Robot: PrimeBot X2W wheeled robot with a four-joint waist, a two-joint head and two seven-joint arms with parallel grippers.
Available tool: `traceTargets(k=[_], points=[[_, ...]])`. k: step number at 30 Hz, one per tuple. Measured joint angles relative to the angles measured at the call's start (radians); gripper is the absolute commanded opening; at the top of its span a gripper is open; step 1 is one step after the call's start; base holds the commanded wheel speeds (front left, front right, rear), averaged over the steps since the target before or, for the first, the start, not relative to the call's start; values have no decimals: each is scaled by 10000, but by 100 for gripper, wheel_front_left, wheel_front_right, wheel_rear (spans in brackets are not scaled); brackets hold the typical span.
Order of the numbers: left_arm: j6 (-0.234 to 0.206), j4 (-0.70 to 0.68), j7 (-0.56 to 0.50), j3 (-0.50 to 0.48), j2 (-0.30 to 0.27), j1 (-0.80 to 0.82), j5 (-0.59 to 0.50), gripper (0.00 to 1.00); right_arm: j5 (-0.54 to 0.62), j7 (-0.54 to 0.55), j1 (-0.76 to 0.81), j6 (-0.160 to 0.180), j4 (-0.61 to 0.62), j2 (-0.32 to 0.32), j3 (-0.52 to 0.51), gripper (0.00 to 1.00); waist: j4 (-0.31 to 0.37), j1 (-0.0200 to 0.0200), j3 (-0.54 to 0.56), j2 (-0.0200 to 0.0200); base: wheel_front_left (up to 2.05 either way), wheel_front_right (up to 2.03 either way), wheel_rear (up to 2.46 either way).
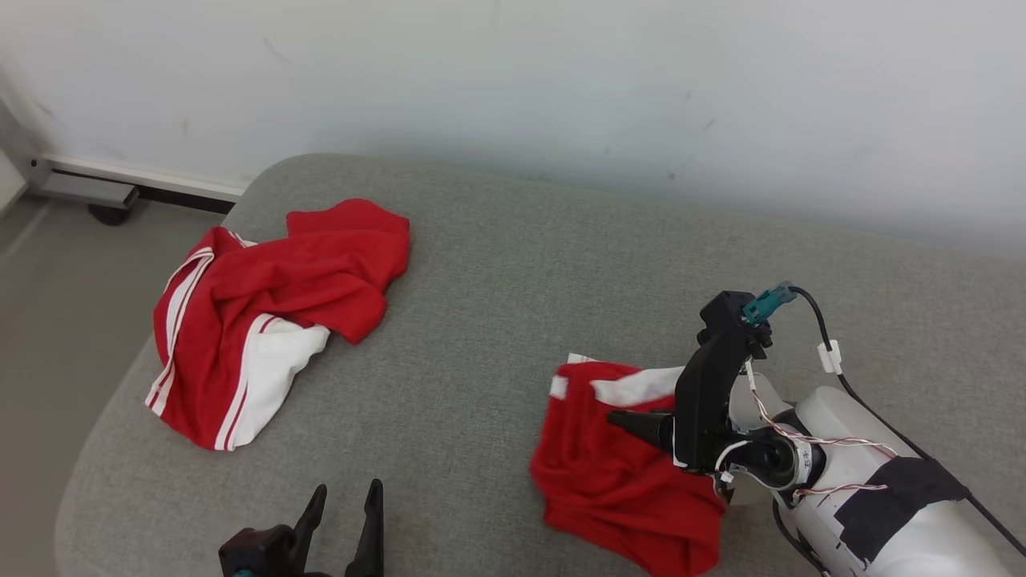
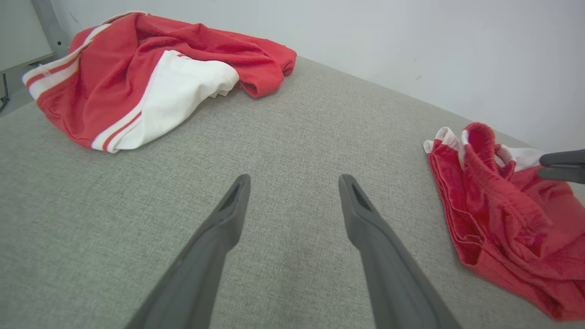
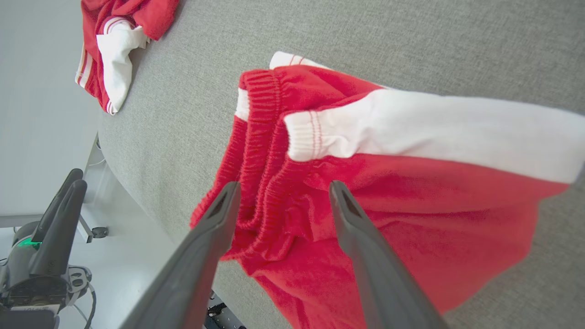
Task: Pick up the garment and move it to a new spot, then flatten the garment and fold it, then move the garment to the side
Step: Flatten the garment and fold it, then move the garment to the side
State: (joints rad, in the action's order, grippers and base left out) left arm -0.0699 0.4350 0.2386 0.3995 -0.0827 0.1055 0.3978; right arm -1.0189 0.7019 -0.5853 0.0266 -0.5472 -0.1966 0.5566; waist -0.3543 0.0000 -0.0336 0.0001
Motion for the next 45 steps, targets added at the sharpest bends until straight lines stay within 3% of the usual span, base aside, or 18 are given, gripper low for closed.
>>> traceTargets(k=[7, 17, 25, 34, 45], points=[[-2, -13, 12, -77, -90, -127, 0, 100, 117, -483, 51, -362, 541, -173, -73, 100, 303, 0, 117, 0, 0, 0, 0], [-15, -173, 54, -121, -121, -339, -2, 100, 617, -982, 1120, -422, 1699, -1488, -245, 100, 963, -1, 98, 0, 0, 0, 0], [4, -209, 56, 102, -21, -116, -29, 100, 497, -918, 1278, -65, 1632, -1482, -433, 100, 907, 0, -35, 0, 0, 0, 0], [84, -82, 82, 247, 104, 32, -25, 100, 159, -132, 1244, 341, 1087, -1383, -431, 100, 481, 0, -157, 0, 0, 0, 0], [84, 94, 84, 284, 188, 54, 75, 100, 343, 1147, 735, 541, 313, -1394, 199, 100, 96, 0, -193, 0, 0, 0, 0]])
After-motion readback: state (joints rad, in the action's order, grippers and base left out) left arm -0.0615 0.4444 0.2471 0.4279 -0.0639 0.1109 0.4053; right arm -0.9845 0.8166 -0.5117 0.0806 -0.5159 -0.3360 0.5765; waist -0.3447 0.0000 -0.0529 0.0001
